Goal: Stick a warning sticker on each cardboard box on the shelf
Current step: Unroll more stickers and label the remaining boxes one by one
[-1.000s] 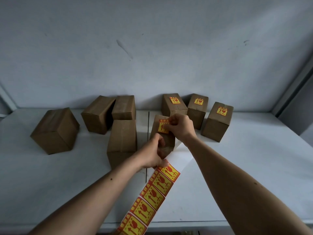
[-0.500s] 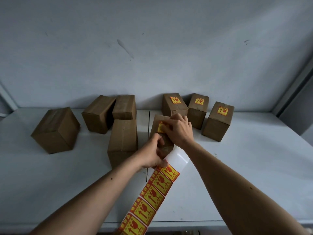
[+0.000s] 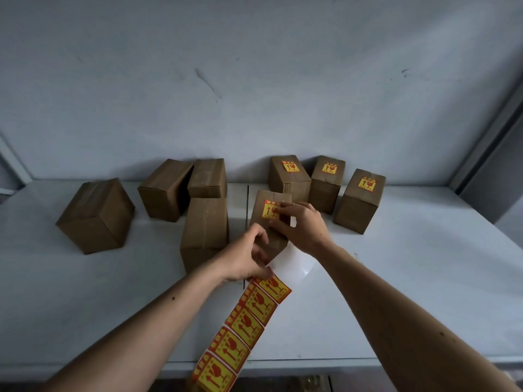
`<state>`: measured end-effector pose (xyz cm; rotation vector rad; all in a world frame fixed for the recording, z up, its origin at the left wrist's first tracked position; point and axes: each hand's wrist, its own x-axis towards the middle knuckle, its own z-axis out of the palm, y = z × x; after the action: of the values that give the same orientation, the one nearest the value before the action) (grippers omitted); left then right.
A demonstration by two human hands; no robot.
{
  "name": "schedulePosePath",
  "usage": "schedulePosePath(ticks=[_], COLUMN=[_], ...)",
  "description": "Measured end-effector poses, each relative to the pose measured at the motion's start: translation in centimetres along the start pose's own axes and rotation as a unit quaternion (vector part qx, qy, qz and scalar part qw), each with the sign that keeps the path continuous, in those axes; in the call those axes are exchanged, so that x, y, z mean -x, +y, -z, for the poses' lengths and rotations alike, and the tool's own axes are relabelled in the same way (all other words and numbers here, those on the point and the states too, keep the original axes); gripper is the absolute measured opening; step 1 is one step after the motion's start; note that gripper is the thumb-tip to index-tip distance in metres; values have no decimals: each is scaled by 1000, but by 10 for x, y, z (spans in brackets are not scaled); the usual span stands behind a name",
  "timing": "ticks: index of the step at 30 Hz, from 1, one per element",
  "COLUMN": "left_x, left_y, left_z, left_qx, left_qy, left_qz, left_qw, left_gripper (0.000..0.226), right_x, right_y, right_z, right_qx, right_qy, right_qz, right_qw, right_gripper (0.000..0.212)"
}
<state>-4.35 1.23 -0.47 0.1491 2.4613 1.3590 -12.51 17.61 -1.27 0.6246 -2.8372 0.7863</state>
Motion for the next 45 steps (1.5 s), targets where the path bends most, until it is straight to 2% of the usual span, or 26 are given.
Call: schedulePosePath(ticks=[4,6,12,15,19,23,24,27,29,31,32,34,36,38,41,45], left_x=[5,6,2,-1,-9,-15,-15,-15,-14,-11,-10,-7,-3,0,4,9], left_y=[-7,-9,-15,-19,-24,-23,-24,-28,-31,-30,-29,-24,-19,-15,-13,-15], left_z=[1,1,2,3,5,7,8,8,6,3,2,0,-1,-2,-3,-5], left_qx=[-62,-80,-62,-51,-37,-11,-4,15,17,21,26,43,55,53,69,111], left_qy=[-14,-29,-55,-64,-60,-69,-74,-80,-75,-64,-57,-44,-36,-30,-27,-57], left_qz=[-1,4,9,13,20,36,42,66,72,70,67,54,42,40,50,86], left_qw=[998,996,997,997,997,997,996,994,994,995,996,997,997,997,996,988], left_gripper=[32,25,12,17,16,31,39,58,64,64,64,62,61,57,55,70], right_x=[10,11,-16,-38,-63,-77,-77,-63,-47,-28,-19,-3,8,14,18,21], right_y=[-3,-3,-9,-13,-15,-18,-20,-24,-22,-17,-16,-14,-12,-10,-6,0], right_z=[9,10,-3,-13,-27,-29,-28,-16,-9,-5,-4,-4,-1,5,18,33], right_qx=[-8,-15,9,82,85,48,21,-64,-70,-60,-57,-19,42,58,24,-20], right_qy=[-90,-107,-24,15,50,26,23,10,15,-18,-62,-163,-222,-245,-258,-239], right_qz=[22,32,43,65,27,-7,-3,-13,-5,23,39,72,83,52,-7,-51], right_qw=[996,994,999,994,995,998,1000,998,997,998,996,984,971,966,966,969], right_gripper=[71,75,53,49,37,26,27,48,39,24,21,24,28,27,22,21])
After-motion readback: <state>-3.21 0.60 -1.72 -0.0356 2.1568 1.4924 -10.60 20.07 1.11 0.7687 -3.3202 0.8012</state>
